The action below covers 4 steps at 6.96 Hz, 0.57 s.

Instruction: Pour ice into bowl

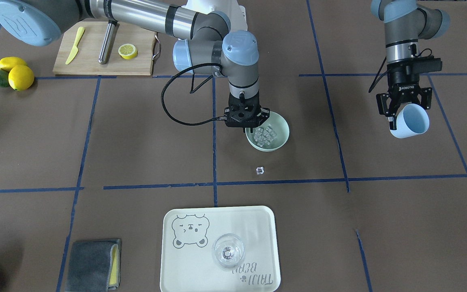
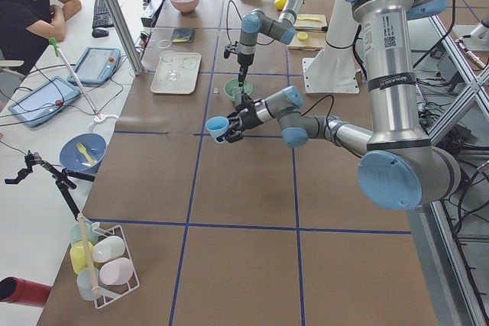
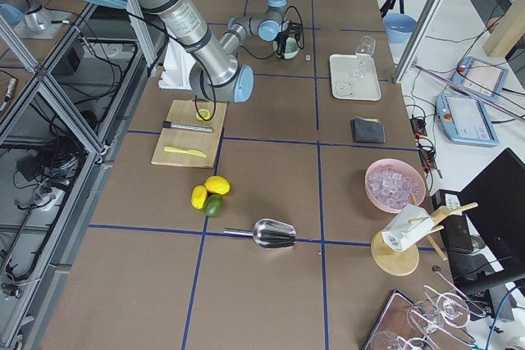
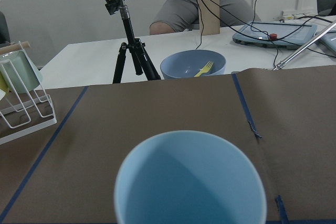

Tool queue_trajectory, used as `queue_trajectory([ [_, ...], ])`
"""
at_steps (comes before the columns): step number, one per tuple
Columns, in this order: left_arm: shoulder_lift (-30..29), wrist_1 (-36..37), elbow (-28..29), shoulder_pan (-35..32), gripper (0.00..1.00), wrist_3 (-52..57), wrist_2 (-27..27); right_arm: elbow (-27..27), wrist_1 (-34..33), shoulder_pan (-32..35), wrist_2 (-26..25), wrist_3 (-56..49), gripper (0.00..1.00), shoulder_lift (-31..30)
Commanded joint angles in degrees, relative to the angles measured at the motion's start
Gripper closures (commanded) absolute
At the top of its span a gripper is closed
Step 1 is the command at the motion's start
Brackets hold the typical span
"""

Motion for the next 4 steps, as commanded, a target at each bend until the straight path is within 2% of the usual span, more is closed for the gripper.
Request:
queue_trajectory([
  [1, 0.27, -4.55, 4.5, 0.0, 1.0, -0.51, 0.29, 1.17, 1.19, 0.94, 0.26, -0.06, 1.0, 0.07],
  [2, 2.01, -4.72, 4.69, 0.0, 1.0, -3.13, 0.55, 2.66, 2.08, 2.08, 2.09, -0.15, 1.0, -0.02],
  [4, 2.91, -5.43, 8.18, 1.31, 1.0, -9.1, 6.58, 7.22, 1.65, 6.29, 8.23, -0.15, 1.0, -2.46],
])
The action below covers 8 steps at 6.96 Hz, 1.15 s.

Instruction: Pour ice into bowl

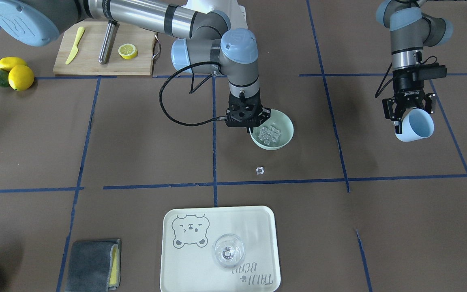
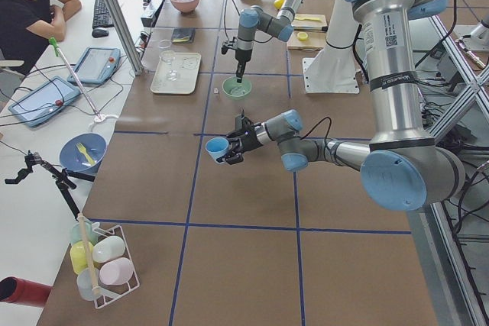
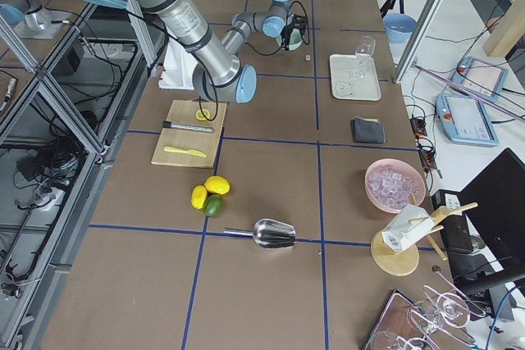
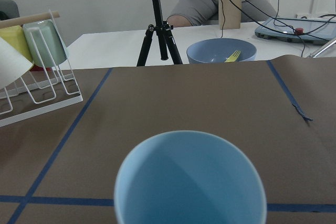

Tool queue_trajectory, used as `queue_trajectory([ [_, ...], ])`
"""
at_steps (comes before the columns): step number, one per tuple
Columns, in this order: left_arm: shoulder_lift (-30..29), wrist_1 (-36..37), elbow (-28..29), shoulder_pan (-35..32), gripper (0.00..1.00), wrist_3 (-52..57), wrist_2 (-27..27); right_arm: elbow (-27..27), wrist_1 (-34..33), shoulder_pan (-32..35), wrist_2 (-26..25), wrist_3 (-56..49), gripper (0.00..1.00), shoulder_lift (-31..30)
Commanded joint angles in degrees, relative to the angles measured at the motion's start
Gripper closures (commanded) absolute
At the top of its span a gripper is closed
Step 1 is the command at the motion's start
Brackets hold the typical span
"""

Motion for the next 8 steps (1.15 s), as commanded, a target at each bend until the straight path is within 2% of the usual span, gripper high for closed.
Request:
queue_trajectory([
  [1, 0.22, -0.31, 4.07, 3.44, 1.0, -8.86, 4.19, 7.43, -0.02, 3.52, 3.77, -0.01, 1.0, -5.62],
  [2, 0.05, -0.31, 4.96, 6.25, 1.0, -11.78, 7.5, 12.87, -0.28, 4.48, 3.87, -0.1, 1.0, -10.45],
  [3, -0.39, 0.12, 5.75, 8.54, 1.0, -14.25, 9.19, 17.71, -3.59, 5.89, 5.08, -1.32, 1.0, -13.63],
  [4, -2.05, 0.39, 8.02, 9.35, 1.0, -15.14, 10.77, 20.2, -6.84, 7.21, 6.31, -4.11, 1.0, -14.71],
  [6, -2.94, 0.39, 10.15, 10.06, 1.0, -15.15, 11.23, 24.77, -8.02, 8.62, 6.94, -5.98, 1.0, -19.26],
  [7, -2.94, 0.39, 10.06, 10.15, 0.41, -14.72, 11.14, 26.71, -8.02, 9.15, 7.29, -6.51, 1.0, -21.03],
  [8, -2.6, 0.39, 9.89, 10.15, 0.0, -14.45, 11.05, 26.99, -8.02, 10.11, 8.25, -7.04, 1.0, -21.39],
])
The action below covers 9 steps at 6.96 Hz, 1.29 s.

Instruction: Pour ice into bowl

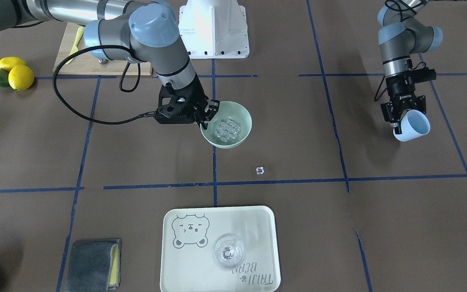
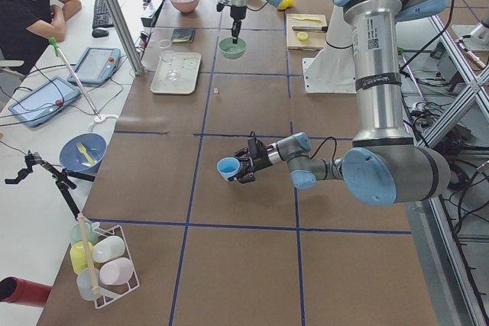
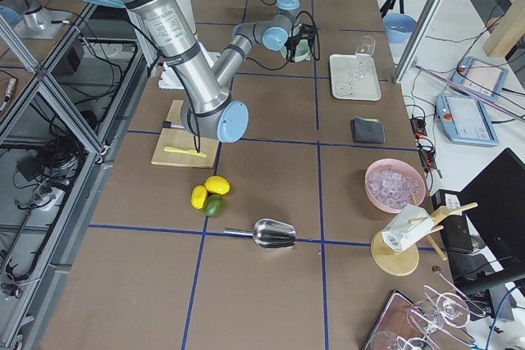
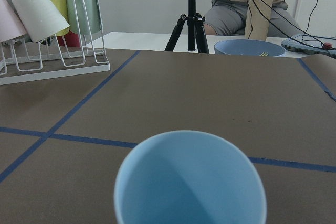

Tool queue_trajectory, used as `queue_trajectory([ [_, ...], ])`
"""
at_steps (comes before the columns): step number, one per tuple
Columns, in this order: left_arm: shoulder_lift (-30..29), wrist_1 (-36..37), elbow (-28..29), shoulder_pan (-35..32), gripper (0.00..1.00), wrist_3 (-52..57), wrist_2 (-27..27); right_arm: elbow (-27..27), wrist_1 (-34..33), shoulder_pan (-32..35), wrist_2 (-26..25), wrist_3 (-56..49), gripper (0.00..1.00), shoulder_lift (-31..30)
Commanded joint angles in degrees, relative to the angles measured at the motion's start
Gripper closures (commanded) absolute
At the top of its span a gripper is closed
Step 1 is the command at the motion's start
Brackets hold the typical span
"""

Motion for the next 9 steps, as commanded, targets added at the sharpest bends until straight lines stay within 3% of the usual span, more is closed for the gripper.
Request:
queue_trajectory([
  [1, 0.45, 0.01, -0.26, 0.01, 0.0, 0.77, -0.12, 1.84, -0.12, 1.57, 1.21, -0.77, 1.0, -2.01],
  [3, 2.72, -0.08, -3.31, -0.17, 0.0, 4.26, -0.47, 3.86, -0.12, 2.01, 1.21, -2.86, 1.0, -4.46],
  [5, 8.96, -0.08, -13.06, -0.6, 0.0, 8.57, -0.74, 5.36, -0.12, 2.28, 1.21, -3.84, 1.0, -6.49],
  [7, 9.24, -0.08, -17.73, -1.65, 0.0, 15.93, -2.22, 10.6, 0.67, 2.45, 1.03, -6.12, 1.0, -14.45],
  [8, 8.9, -0.08, -20.19, -8.19, 0.0, 23.37, -10.5, 13.86, 1.89, 2.63, 0.6, -7.18, 1.0, -20.15],
  [9, 8.02, -0.08, -20.56, -13.82, 0.0, 31.45, -14.93, 14.15, 6.95, 4.46, 0.68, -10.06, 1.0, -25.95],
])
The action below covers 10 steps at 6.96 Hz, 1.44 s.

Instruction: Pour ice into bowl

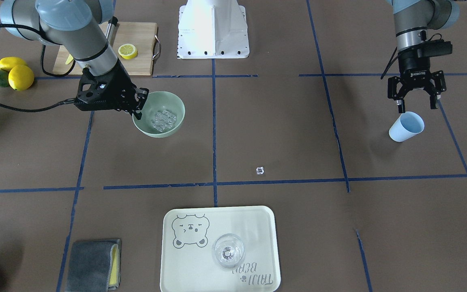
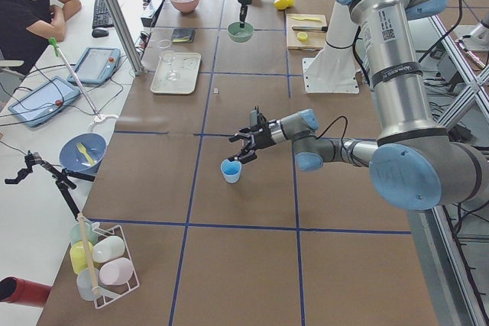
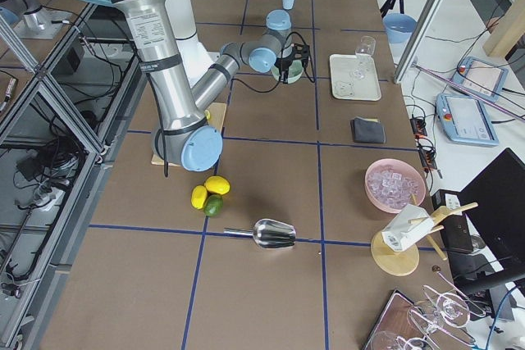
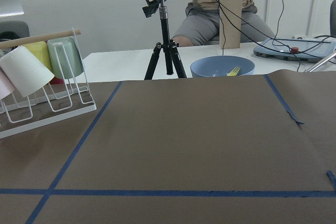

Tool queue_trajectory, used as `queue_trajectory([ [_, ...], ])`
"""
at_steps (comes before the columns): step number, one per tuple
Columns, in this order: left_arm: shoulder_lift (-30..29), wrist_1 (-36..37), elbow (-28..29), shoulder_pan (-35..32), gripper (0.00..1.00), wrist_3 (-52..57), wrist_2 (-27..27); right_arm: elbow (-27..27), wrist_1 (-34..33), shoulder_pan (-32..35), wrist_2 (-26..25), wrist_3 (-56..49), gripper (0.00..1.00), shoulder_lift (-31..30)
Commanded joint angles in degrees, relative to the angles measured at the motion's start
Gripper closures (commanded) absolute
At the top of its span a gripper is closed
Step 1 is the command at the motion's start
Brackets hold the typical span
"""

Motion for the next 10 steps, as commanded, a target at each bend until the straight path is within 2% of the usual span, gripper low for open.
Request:
queue_trajectory([
  [1, -1.77, 0.18, -1.47, -9.62, 0.0, 12.81, -12.19, 1.37, 9.23, 4.09, 0.43, -6.99, 1.0, -12.53],
  [2, -3.61, 1.22, -1.12, -15.13, 0.0, 16.07, -21.04, 1.01, 12.06, 6.64, 0.96, -12.34, 1.0, -17.98],
  [3, -4.85, 4.63, -1.29, -19.8, 0.0, 21.76, -25.74, -0.47, 16.18, 8.93, 1.23, -15.88, 1.0, -21.69],
  [5, -6.35, 5.01, -0.68, -26.93, 0.0, 30.14, -33.04, -8.52, 27.32, 11.05, 2.98, -18.27, 1.0, -25.31],
  [7, -6.53, 4.93, 0.63, -30.46, 0.0, 36.72, -34.92, -16.79, 31.67, 16.83, 9.12, -24.21, 1.0, -25.5],
  [8, -6.44, 4.93, 0.9, -30.57, 0.0, 37.11, -35.01, -17.7, 31.69, 18.69, 10.71, -24.7, 1.0, -25.68],
  [9, -6.44, 4.75, 1.69, -30.57, 0.0, 37.11, -35.1, -17.8, 31.69, 19.23, 12.46, -24.87, 0.69, -27.07],
  [10, -6.44, 4.84, 2.39, -30.57, 0.0, 37.28, -34.93, -17.19, 31.87, 20.54, 12.66, -25.4, 0.01, -28.65],
])
